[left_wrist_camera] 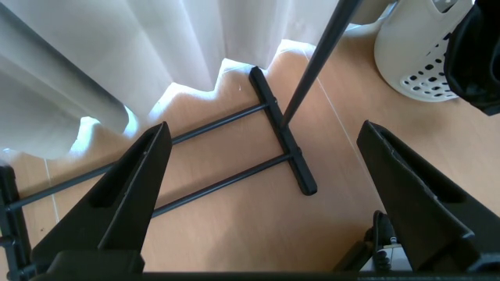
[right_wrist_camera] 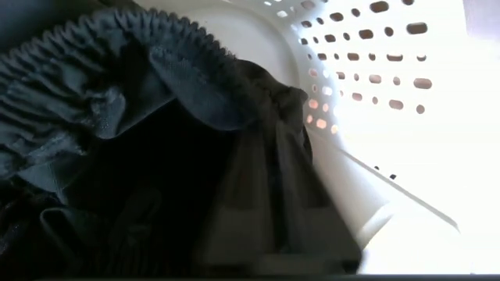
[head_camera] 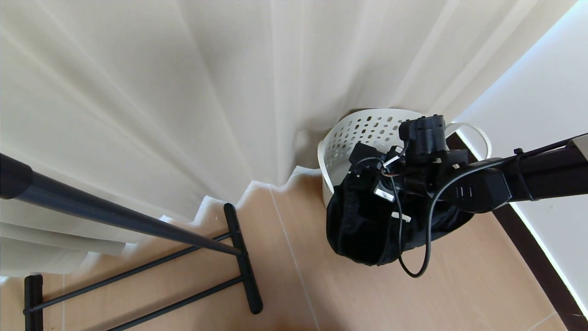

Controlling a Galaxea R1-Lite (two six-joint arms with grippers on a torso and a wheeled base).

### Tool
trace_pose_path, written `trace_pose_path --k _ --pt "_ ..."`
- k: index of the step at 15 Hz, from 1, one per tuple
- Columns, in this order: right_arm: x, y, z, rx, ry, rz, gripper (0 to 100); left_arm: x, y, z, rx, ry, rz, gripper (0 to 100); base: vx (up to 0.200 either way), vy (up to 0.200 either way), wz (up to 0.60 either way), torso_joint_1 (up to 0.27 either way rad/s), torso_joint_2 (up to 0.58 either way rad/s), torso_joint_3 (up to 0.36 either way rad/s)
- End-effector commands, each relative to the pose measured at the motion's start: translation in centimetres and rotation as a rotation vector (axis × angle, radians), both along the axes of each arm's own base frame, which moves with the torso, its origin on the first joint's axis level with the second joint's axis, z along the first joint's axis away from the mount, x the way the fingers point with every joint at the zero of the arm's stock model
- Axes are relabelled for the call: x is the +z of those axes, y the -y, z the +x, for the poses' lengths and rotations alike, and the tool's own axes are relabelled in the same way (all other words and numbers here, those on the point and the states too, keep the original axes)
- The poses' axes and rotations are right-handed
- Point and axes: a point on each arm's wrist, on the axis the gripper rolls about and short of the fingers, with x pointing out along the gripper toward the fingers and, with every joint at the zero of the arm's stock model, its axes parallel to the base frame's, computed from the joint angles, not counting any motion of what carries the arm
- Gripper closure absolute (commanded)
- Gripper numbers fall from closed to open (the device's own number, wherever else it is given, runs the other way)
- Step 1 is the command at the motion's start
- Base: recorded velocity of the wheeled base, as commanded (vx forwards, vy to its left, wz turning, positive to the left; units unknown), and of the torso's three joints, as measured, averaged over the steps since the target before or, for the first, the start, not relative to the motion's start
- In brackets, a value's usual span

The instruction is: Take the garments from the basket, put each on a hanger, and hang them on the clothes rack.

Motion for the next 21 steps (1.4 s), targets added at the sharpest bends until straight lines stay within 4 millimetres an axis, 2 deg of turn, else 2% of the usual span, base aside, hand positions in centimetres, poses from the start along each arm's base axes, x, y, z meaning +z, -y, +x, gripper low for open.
trace_pose_path --k 1,4,6,7,10,12,13,14,15,17,21 --pt "0.2 0.1 0.0 -0.001 0.005 0.003 100 0.0 0.0 0.0 0.0 0.0 0.0 0 0.0 0.0 0.0 0.0 0.0 0.0" --pt "1.8 0.9 -0.6 -0.034 0.033 0.065 100 0.0 0.0 0.0 0.0 0.0 0.0 0 0.0 0.0 0.0 0.0 0.0 0.0" --pt "4.1 1.5 -2.4 -0.079 0.059 0.178 100 0.0 0.0 0.0 0.0 0.0 0.0 0 0.0 0.0 0.0 0.0 0.0 0.0" --pt "4.1 1.5 -2.4 -0.079 0.059 0.178 100 0.0 0.0 0.0 0.0 0.0 0.0 0 0.0 0.0 0.0 0.0 0.0 0.0" --pt "8.1 4.0 -8.6 -0.11 0.094 0.295 100 0.0 0.0 0.0 0.0 0.0 0.0 0 0.0 0.0 0.0 0.0 0.0 0.0" --pt "9.4 3.2 -12.0 -0.082 0.069 0.408 100 0.0 0.0 0.0 0.0 0.0 0.0 0 0.0 0.0 0.0 0.0 0.0 0.0" --pt "10.7 2.7 -14.9 -0.063 0.037 0.526 100 0.0 0.0 0.0 -0.002 0.001 0.004 0 0.0 0.0 0.0 0.0 0.0 0.0" --pt "11.5 2.9 -16.7 -0.074 0.029 0.581 100 0.0 0.0 0.0 -0.005 -0.002 0.01 0 0.0 0.0 0.0 0.0 0.0 0.0" --pt "12.8 3.5 -20.2 -0.047 0.012 0.7 100 -0.1 0.0 0.0 -0.009 -0.005 0.019 0 0.0 0.0 0.0 0.0 0.0 0.0" --pt "13.1 4.3 -23.3 -0.028 -0.036 0.874 100 0.0 0.0 0.0 -0.01 -0.002 0.016 0 0.0 0.0 0.0 0.0 0.0 0.0" --pt "10.5 5.7 -25.1 -0.01 -0.071 0.905 100 0.0 0.0 0.0 -0.012 -0.002 0.012 0 0.0 0.0 0.0 0.0 0.0 0.0"
